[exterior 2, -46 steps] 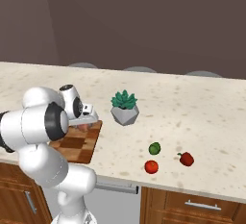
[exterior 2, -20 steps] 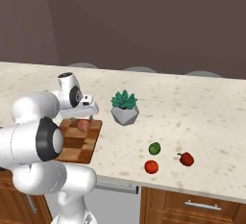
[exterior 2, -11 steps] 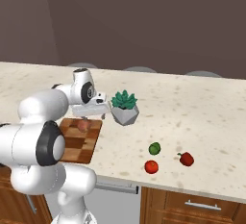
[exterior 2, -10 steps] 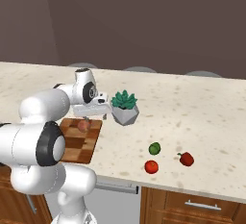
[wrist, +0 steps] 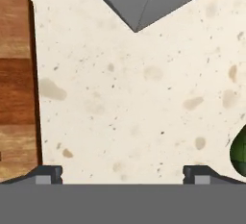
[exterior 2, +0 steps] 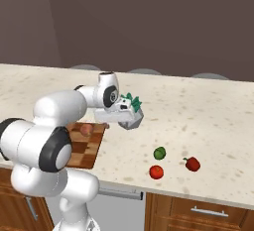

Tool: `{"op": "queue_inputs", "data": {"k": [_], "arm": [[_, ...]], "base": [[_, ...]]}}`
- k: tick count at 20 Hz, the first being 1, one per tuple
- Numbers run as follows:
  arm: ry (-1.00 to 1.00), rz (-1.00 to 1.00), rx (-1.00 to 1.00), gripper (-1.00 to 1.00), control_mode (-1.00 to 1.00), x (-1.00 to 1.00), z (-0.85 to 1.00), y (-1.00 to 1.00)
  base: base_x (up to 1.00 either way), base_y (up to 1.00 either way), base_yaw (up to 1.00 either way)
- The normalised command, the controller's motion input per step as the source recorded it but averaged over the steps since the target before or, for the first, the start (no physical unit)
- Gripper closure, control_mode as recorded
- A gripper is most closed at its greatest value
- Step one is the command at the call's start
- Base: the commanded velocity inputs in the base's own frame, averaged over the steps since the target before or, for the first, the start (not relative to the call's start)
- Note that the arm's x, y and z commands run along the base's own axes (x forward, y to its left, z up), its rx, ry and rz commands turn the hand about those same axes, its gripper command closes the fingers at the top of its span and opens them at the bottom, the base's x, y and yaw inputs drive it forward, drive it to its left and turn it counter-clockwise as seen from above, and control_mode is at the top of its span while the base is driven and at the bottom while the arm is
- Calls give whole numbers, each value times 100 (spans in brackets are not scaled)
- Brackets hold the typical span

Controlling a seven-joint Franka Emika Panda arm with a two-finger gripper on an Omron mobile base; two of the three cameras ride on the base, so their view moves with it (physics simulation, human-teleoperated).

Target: Place the avocado, onion, tomato, and bell pepper on the cutting board.

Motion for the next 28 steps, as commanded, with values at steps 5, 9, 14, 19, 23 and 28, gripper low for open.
{"op": "queue_inputs", "data": {"k": [5,9,14,19,23,28], "arm": [[2,-11,1,-100,-100,-15,0,-81],[0,-14,2,-100,-100,-21,0,-70],[0,-14,1,-100,-100,-19,0,-56],[3,-6,0,-100,-100,0,-3,-49],[3,-7,0,-100,-100,8,-2,-56],[7,-2,0,-100,-100,12,-6,-52]], "base": [[0,0,0],[0,0,0],[0,0,0],[0,0,0],[0,0,0],[0,0,0]]}}
